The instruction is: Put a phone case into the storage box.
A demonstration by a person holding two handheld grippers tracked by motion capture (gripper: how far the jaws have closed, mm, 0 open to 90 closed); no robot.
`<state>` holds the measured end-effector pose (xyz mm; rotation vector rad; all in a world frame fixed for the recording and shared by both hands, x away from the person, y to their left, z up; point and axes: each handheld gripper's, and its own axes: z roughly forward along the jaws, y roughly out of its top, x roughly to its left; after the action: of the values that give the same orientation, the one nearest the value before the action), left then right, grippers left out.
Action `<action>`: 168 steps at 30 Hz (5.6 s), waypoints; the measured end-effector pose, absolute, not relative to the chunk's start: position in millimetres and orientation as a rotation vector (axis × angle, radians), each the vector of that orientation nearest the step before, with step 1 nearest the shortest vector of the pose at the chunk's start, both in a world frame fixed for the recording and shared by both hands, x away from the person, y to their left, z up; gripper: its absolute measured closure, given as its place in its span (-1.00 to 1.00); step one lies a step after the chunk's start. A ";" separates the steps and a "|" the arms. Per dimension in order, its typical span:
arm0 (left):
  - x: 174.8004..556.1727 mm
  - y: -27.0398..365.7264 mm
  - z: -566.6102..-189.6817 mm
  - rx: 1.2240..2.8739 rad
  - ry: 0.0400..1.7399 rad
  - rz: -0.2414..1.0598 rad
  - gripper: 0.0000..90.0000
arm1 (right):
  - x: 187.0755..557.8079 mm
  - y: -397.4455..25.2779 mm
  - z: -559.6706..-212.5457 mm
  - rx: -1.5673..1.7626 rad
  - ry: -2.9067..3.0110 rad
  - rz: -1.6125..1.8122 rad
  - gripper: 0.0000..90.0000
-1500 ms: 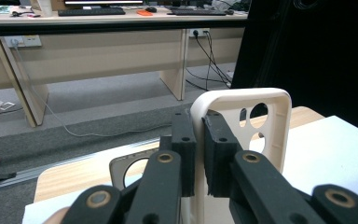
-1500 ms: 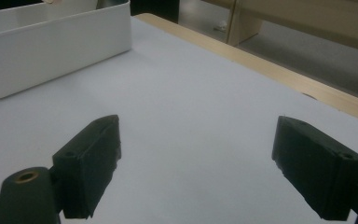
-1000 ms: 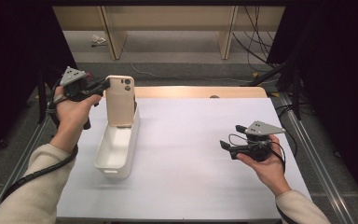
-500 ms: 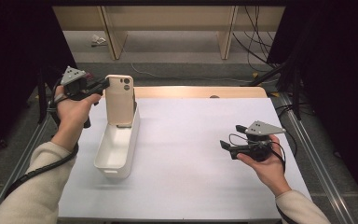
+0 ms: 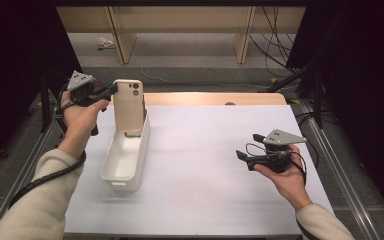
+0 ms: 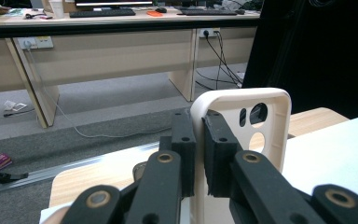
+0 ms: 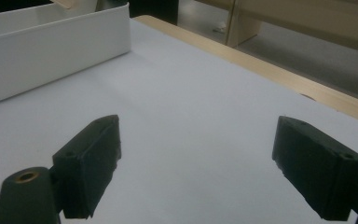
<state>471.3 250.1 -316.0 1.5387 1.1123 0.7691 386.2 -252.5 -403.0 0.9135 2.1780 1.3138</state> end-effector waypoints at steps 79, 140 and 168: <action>508.0 258.4 -373.8 1.566 1.209 0.757 0.86 | 386.9 -253.3 -403.1 0.915 2.179 1.323 -0.64; 514.4 259.0 -391.5 1.586 1.247 0.743 0.85 | 387.1 -252.9 -403.4 0.917 2.181 1.326 -0.64; 519.3 259.5 -402.8 1.610 1.279 0.740 0.84 | 387.0 -253.1 -403.3 0.916 2.184 1.328 -0.64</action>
<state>519.3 259.5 -402.8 1.6100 1.2793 0.7401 387.0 -253.1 -403.3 0.9161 2.1841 1.3276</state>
